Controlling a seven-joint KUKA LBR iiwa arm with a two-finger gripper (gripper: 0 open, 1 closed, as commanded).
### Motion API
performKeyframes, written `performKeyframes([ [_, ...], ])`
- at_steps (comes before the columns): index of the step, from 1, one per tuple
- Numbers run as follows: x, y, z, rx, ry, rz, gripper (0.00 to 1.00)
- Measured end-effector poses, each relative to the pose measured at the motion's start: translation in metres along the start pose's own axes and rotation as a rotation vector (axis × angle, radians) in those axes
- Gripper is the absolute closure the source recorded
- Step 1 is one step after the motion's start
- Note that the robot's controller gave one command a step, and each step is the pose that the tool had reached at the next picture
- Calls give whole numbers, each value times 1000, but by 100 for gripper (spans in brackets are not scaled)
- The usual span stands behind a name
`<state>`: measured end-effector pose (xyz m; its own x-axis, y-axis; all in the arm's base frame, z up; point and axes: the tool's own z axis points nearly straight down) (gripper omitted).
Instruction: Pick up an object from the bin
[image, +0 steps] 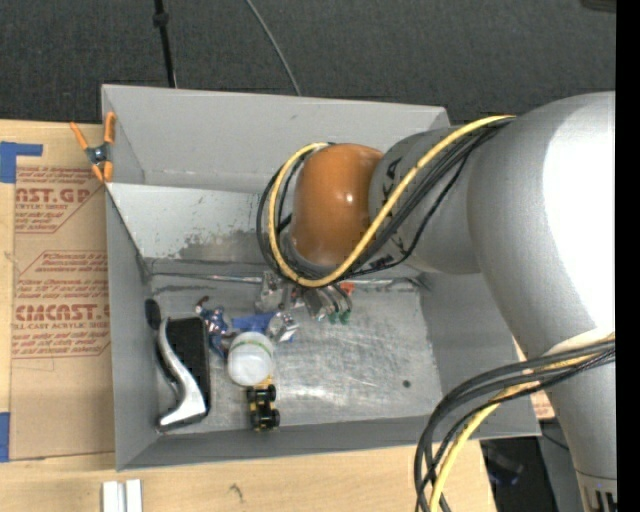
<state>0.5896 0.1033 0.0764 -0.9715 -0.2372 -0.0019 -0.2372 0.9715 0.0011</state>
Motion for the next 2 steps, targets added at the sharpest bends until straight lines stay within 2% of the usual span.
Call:
performKeyframes([
  [1, 0, 0, 0, 0, 0, 0, 100],
  [2, 9, 1, -42, 0, 7, 4, 100],
])
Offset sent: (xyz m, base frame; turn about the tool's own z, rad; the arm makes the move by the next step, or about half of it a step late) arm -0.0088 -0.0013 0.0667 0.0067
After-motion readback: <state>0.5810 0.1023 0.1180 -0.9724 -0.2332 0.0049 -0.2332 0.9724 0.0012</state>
